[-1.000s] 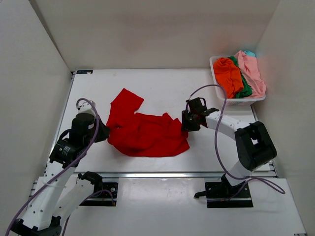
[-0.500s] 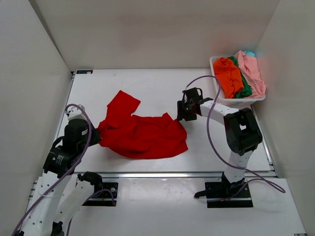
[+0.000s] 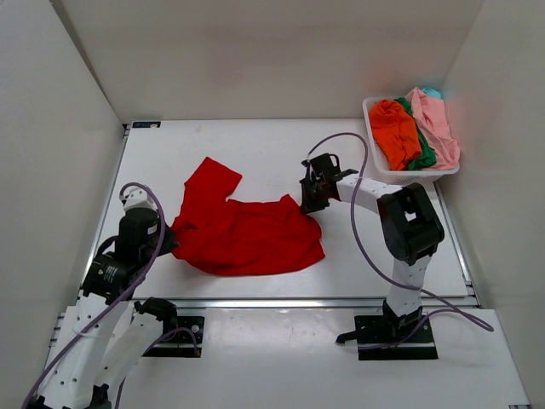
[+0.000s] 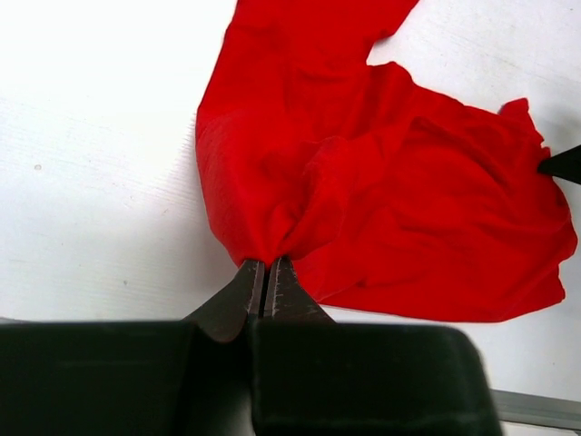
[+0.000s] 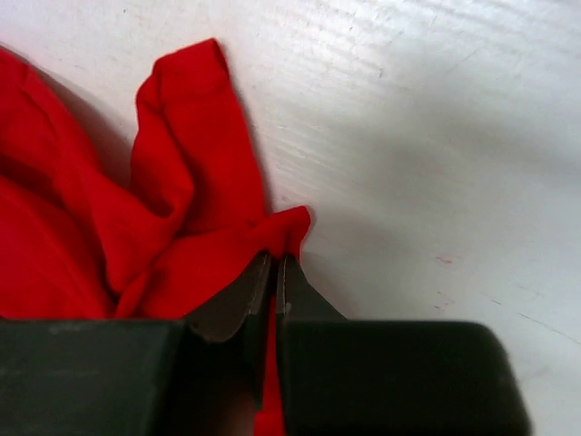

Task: Fold and stack the t-shirts
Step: Flatten out the tshirt

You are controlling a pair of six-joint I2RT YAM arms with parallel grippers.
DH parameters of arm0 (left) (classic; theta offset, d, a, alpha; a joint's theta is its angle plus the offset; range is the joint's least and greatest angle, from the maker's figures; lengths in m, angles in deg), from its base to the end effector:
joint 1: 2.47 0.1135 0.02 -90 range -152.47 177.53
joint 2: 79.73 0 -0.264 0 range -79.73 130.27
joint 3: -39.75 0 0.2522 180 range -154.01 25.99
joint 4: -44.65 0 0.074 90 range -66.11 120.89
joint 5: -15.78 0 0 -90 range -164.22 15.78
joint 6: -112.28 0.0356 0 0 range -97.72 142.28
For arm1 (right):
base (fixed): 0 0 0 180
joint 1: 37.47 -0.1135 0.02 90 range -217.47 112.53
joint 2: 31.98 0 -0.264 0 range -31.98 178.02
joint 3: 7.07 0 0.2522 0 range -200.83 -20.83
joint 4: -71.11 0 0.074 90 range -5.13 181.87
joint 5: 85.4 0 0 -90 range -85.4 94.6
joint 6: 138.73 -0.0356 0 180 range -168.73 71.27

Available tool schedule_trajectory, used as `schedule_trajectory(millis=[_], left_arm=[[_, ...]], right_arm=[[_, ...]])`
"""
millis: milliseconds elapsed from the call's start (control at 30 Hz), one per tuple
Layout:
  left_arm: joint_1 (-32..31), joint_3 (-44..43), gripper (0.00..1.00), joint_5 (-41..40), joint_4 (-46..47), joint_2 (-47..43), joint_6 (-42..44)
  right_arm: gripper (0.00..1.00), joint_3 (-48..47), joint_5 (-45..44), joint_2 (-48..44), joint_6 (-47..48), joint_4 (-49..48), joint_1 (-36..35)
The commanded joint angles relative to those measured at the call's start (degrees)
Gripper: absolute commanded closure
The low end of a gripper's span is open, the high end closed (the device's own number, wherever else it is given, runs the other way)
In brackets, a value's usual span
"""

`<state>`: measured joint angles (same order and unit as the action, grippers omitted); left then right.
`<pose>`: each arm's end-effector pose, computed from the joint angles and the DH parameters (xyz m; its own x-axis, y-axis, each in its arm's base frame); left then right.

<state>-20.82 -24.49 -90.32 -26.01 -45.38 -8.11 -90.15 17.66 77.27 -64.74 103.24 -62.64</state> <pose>0.1005 -0.0229 0.3175 -0.5868 -0.3174 -0.7449 -0.2246 0.9477 -0.2269 0.3500 0.1734 0.1590 -0.8841 -0.1186 -0.4521 -0.2892 0.8987 0.3297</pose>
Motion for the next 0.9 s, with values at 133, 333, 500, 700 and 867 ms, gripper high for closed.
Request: schedule_trajectory(millis=[133,333,500,700,867], left_arm=[[0.25,-12.49,1.0,-6.21,8.55,9.13,4.1],[-0.2,-38.62,1.0,-10.97,12.43,22.85,9.9],[-2.12,-50.76,1.0,-16.06,11.55,24.98,13.42],[-2.65,-50.51,1.0,-19.67,10.5,20.77,13.96],[-2.22,-46.21,1.0,-19.59,10.41,19.27,13.78]], right_arm=[[1.0,-11.52,-8.4,-13.59,4.67,7.99,1.43],[1.0,-22.43,-8.59,-28.21,4.68,9.58,6.26],[1.0,-22.8,-6.47,-40.67,4.06,10.11,10.74],[1.0,-22.35,1.77,-48.78,1.77,12.38,19.95],[1.0,-18.66,4.79,-49.14,2.03,13.97,22.1]])
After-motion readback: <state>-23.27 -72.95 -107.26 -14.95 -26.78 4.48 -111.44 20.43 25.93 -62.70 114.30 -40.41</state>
